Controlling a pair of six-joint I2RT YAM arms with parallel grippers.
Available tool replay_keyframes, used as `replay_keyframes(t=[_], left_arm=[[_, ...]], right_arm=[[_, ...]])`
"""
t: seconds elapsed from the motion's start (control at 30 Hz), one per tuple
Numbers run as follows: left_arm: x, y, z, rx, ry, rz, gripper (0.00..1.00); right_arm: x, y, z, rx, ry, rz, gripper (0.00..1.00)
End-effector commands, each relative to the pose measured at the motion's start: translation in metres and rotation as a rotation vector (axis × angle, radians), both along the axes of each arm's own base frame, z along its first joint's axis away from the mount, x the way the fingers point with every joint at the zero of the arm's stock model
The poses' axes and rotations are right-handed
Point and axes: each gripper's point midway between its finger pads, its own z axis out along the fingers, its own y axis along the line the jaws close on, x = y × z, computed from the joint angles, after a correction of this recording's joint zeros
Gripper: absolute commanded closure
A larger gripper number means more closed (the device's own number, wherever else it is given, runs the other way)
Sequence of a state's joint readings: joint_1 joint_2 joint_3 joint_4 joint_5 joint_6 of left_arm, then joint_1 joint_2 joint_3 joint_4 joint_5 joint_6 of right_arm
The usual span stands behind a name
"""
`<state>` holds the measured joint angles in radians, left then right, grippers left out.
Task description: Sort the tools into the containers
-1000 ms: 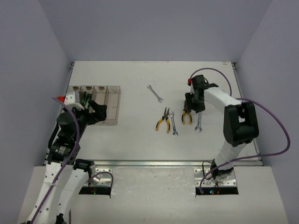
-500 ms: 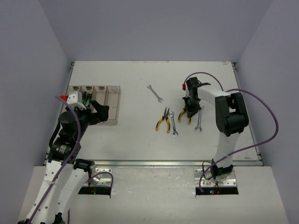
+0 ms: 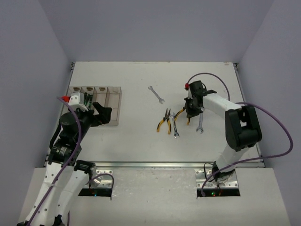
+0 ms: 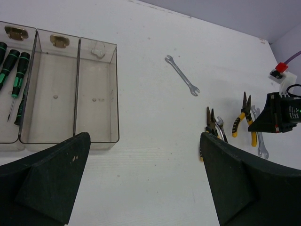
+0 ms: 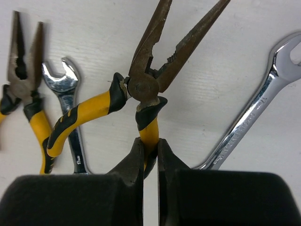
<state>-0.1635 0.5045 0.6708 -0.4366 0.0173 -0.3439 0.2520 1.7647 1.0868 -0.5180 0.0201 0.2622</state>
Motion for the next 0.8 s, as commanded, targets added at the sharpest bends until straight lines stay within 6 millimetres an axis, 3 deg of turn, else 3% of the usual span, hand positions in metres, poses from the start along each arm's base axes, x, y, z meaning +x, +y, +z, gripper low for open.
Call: replay_keyframes(t=[0.0, 0.1, 0.17, 0.33, 0.47, 0.63, 0.77], left_arm=[[0.005, -0.017, 0.014, -0.013, -0.061, -0.093, 0.00], [0.005, -0.035, 0.013, -0.041, -0.050, -0.190, 0.00], [0.008, -0.059, 0.011, -0.154, 0.000, -0.281, 0.00], [0.004, -0.119, 0.010, -0.506, 0.030, -0.575, 0.00], [0.009, -0.149, 0.018, -0.587, -0.011, -0.664, 0.00], [0.004, -0.201, 0.023, -0.581, 0.009, -0.736, 0.00], [0.001, -0.218, 0.028, -0.574, -0.002, -0.736, 0.00]], right_arm=[[0.019, 0.023, 0.043, 0.157, -0.228, 0.013, 1.00], [0.012, 0.035, 0.061, 0.241, -0.301, 0.056, 1.00], [-0.001, 0.056, 0.084, 0.300, -0.387, 0.146, 1.00], [-0.037, 0.102, 0.115, 0.370, -0.484, 0.355, 1.00], [-0.055, 0.118, 0.131, 0.467, -0.503, 0.396, 1.00], [-0.070, 0.130, 0.156, 0.564, -0.508, 0.414, 1.00], [-0.077, 0.130, 0.170, 0.590, -0.532, 0.415, 1.00]])
